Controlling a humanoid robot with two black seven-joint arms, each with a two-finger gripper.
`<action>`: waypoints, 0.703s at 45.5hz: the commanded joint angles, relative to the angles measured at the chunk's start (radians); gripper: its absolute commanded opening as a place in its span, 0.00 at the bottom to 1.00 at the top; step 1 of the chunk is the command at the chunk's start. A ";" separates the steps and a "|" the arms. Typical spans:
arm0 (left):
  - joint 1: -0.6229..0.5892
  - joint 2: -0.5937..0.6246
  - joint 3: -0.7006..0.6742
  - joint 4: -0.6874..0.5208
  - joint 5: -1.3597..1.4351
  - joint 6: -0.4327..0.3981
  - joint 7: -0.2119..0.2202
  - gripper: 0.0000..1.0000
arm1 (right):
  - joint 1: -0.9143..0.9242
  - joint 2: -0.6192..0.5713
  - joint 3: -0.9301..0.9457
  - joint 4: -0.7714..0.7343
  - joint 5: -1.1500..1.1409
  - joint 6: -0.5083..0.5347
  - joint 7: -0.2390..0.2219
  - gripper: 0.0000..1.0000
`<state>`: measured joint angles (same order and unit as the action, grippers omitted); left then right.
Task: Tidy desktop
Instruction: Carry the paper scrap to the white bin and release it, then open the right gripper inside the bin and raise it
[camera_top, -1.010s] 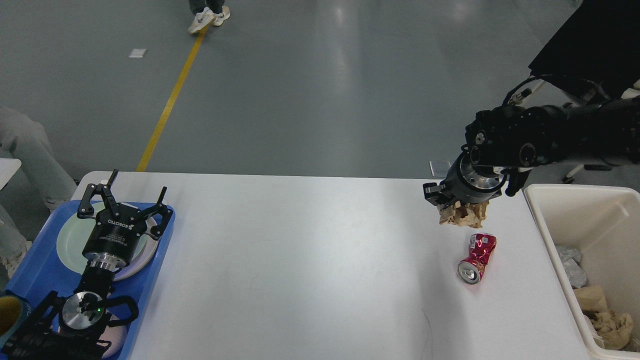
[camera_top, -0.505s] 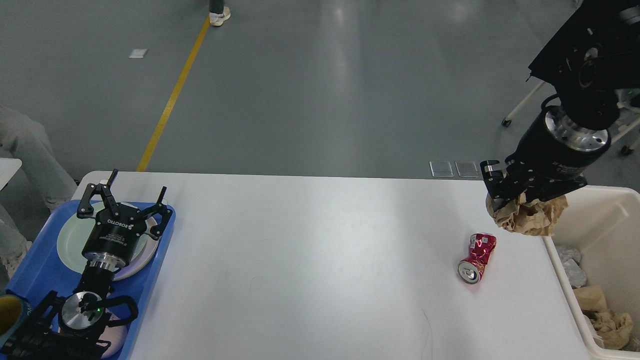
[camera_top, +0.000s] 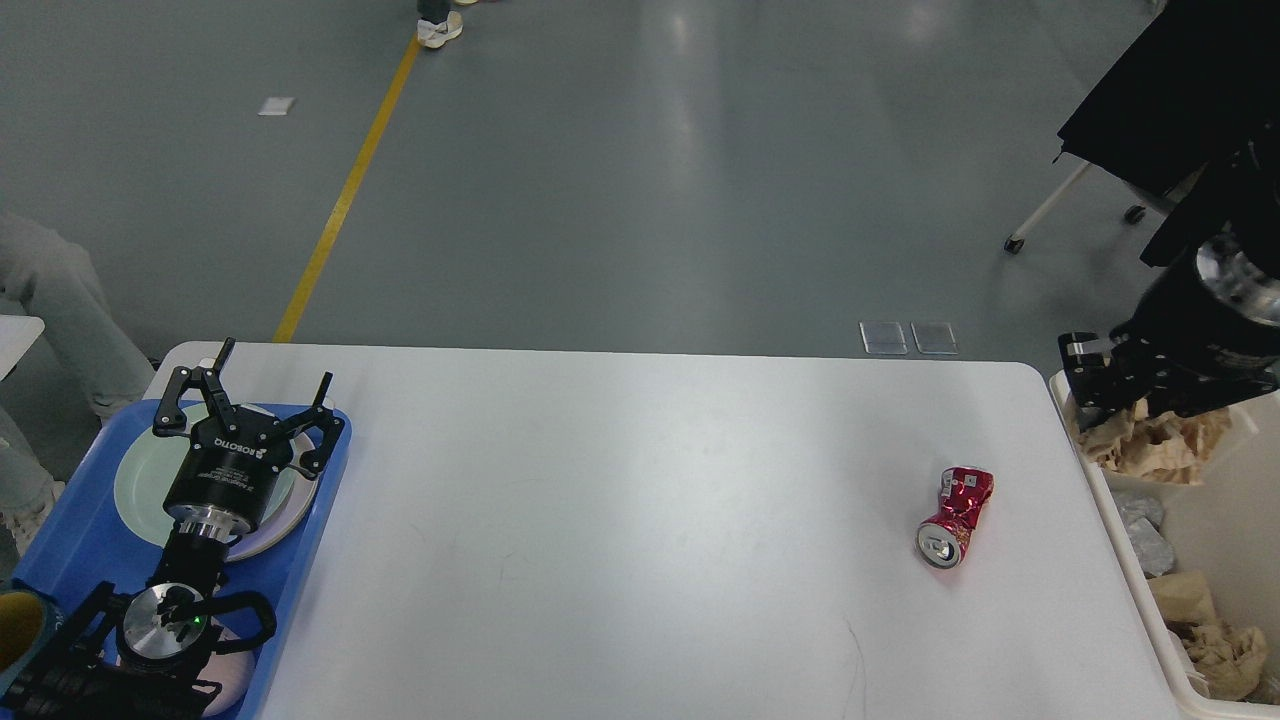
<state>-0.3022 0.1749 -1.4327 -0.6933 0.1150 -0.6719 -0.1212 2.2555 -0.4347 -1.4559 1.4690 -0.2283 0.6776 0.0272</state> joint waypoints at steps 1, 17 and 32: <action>0.000 0.000 0.000 0.000 0.000 0.000 0.000 0.96 | -0.109 -0.136 0.008 -0.062 -0.115 -0.067 -0.003 0.00; 0.000 0.000 0.000 0.000 0.000 0.000 0.000 0.96 | -0.766 -0.289 0.291 -0.628 -0.166 -0.078 0.008 0.00; 0.000 0.000 0.000 0.001 0.000 0.000 0.000 0.96 | -1.390 -0.167 0.669 -1.147 -0.163 -0.271 0.010 0.00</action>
<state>-0.3022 0.1749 -1.4329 -0.6933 0.1151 -0.6719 -0.1213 1.0391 -0.6740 -0.8731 0.4775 -0.3928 0.4933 0.0367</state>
